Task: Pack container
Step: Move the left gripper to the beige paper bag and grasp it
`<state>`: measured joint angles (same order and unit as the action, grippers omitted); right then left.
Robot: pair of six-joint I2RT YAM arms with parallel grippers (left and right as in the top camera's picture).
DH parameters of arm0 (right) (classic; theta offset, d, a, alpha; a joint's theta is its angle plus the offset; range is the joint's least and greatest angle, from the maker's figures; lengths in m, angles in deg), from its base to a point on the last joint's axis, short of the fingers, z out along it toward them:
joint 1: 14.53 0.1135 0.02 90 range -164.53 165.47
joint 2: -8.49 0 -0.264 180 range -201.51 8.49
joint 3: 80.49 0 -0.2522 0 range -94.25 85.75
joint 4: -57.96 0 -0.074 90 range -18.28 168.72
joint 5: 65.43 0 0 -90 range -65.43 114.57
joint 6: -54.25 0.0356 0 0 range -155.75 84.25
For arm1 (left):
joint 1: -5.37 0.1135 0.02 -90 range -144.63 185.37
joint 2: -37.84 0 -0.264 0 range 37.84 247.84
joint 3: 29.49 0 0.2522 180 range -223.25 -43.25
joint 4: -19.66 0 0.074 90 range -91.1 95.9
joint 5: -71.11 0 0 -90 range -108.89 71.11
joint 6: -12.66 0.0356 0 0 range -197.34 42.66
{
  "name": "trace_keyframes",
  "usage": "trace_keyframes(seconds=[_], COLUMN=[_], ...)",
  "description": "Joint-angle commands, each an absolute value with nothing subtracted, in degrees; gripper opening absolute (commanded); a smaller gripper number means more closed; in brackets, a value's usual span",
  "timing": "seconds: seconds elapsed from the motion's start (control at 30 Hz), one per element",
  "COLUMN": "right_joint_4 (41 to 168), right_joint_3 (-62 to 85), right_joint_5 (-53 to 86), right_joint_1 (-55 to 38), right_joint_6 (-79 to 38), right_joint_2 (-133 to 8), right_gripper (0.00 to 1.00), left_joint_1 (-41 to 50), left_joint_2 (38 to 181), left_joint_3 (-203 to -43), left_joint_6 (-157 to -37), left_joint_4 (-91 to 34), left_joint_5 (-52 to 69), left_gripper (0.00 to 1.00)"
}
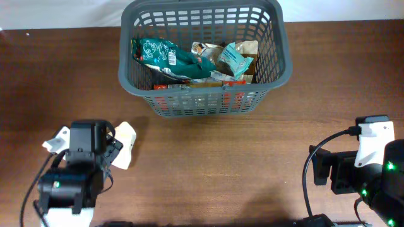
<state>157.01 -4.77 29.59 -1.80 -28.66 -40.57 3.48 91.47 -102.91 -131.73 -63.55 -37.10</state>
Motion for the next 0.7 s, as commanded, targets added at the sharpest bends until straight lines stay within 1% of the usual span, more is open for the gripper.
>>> trace_keyframes(seconds=[0.0,0.1,0.13,0.23,0.3,0.33,0.47,0.67], right_joint_4=[156.9,156.9,156.9,156.9,156.9,156.9,156.9,156.9], right_joint_3=[-4.8,-4.8,-4.8,-4.8,-4.8,-4.8,-4.8,-4.8], right_joint_5=[29.5,29.5,29.5,29.5,29.5,29.5,29.5,29.5], right_joint_1=[-2.1,-2.1,-2.1,-2.1,-2.1,-2.1,-2.1,-2.1], right_joint_6=[-28.6,-28.6,-28.7,-28.6,-28.6,-28.7,-28.6,-28.6], right_joint_2=[-40.6,-40.6,-40.6,-40.6,-40.6,-40.6,-40.6,-40.6], right_gripper=[0.99,0.99,0.99,0.99,0.99,0.99,0.99,0.99], left_joint_1=[10.1,15.3,18.1,21.0,22.3,22.7,24.3,24.3], left_joint_2=[94.3,96.2,97.5,100.3,103.3,104.8,112.3,122.1], left_joint_3=[-98.9,-95.6,-93.6,-91.4,-90.9,-90.9,-90.9,-90.9], left_joint_6=[-132.8,-127.4,-125.3,-120.7,-118.6,-118.3,-117.5,-117.5], left_joint_4=[-60.4,-53.8,-51.0,-47.0,-44.8,-44.0,-40.2,-33.0], left_joint_5=[-30.9,-25.7,-25.1,-25.1,-25.3,-25.3,-24.2,-22.5], left_gripper=[0.87,0.87,0.87,0.87,0.87,0.92,0.92,0.92])
